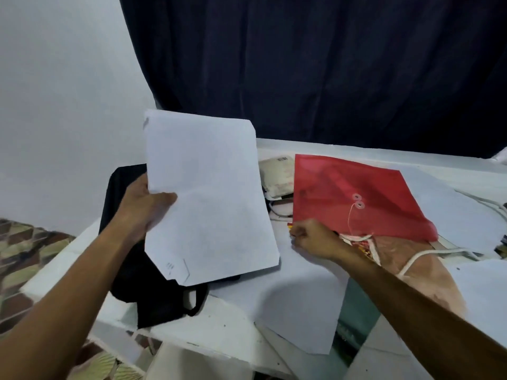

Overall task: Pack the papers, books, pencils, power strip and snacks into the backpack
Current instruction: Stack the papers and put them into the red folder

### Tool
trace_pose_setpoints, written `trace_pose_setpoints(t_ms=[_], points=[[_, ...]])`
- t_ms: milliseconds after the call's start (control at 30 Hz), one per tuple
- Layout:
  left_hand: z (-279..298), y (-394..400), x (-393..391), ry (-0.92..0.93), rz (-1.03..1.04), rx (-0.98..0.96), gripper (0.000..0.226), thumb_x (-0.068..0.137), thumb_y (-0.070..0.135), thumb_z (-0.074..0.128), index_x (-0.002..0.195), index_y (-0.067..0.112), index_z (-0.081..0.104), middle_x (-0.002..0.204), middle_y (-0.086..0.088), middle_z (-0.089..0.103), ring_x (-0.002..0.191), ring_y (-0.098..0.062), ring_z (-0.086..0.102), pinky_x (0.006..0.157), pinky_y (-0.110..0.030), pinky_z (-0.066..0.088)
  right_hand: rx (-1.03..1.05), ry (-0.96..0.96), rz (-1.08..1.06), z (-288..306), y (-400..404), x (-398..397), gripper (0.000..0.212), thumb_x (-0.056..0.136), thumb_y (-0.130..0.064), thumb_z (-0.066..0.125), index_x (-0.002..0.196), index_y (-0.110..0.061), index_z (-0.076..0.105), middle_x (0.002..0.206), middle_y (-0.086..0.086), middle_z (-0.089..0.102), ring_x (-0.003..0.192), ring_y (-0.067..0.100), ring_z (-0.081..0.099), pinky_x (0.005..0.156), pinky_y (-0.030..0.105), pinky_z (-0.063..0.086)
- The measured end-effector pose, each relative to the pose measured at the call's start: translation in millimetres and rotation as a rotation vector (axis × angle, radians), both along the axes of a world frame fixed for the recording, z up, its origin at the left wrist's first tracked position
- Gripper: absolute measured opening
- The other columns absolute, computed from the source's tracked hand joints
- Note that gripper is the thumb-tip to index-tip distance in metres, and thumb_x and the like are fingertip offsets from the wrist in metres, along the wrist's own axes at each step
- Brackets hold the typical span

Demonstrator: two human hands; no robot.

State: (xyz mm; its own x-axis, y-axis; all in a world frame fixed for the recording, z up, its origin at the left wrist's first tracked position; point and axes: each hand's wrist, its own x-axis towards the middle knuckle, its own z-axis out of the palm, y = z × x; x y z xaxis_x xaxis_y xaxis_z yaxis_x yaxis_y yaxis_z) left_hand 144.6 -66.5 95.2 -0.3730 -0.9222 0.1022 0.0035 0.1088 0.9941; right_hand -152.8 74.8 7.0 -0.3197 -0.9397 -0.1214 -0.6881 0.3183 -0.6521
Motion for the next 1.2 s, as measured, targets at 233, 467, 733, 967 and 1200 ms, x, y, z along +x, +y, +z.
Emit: trace_pose_setpoints(t_ms=[233,467,733,967,1200], points=[[-23,-1,20,-0.03,0.092,0.074,0.043,0.074,-0.007,0.064,0.114,0.008,0.061,0.108,-0.013,0.069,0.094,-0.032,0.067,0.078,-0.041,0.054,0.128,0.582,-0.073,-34,-14,28,0.038,0.089,-0.035,0.054,0.12,-0.013,0.053,0.12,0.009,0.061,0.11,0.029,0.057,0.091,0.039,0.046],[-39,-2,15,-0.053,0.085,0.105,0.042,0.082,-0.016,0.053,0.119,0.005,0.059,0.106,-0.011,0.069,0.092,-0.029,0.067,0.071,-0.034,0.055,0.101,0.669,-0.191,-27,-27,30,0.027,0.084,-0.015,0.059,0.111,-0.016,0.061,0.111,0.006,0.066,0.107,0.028,0.058,0.088,0.035,0.041],[-46,-3,9,-0.053,0.059,0.142,0.042,0.06,0.002,0.061,0.1,0.014,0.065,0.099,-0.007,0.072,0.087,-0.027,0.071,0.067,-0.035,0.056,0.148,0.239,-0.13,34,-19,-20,0.01,0.083,-0.005,0.058,0.073,-0.007,0.056,0.076,0.007,0.056,0.072,0.019,0.052,0.047,0.02,0.032],[-50,-15,-10,-0.048,0.059,0.196,0.037,0.081,-0.016,0.054,0.111,0.006,0.061,0.106,-0.013,0.069,0.092,-0.031,0.068,0.072,-0.038,0.055,-0.229,-0.071,-0.417,105,10,-69,0.011,0.079,-0.002,0.07,0.07,0.001,0.064,0.071,0.006,0.049,0.066,0.019,0.043,0.06,0.027,0.035],[-49,-14,-45,0.031,0.009,0.265,0.04,0.08,-0.019,0.051,0.112,0.003,0.06,0.111,-0.018,0.068,0.097,-0.037,0.067,0.079,-0.045,0.055,-0.569,-0.368,-0.642,139,36,-93,0.008,0.081,-0.002,0.068,0.076,0.003,0.066,0.074,0.011,0.064,0.069,0.023,0.06,0.068,0.033,0.049]])
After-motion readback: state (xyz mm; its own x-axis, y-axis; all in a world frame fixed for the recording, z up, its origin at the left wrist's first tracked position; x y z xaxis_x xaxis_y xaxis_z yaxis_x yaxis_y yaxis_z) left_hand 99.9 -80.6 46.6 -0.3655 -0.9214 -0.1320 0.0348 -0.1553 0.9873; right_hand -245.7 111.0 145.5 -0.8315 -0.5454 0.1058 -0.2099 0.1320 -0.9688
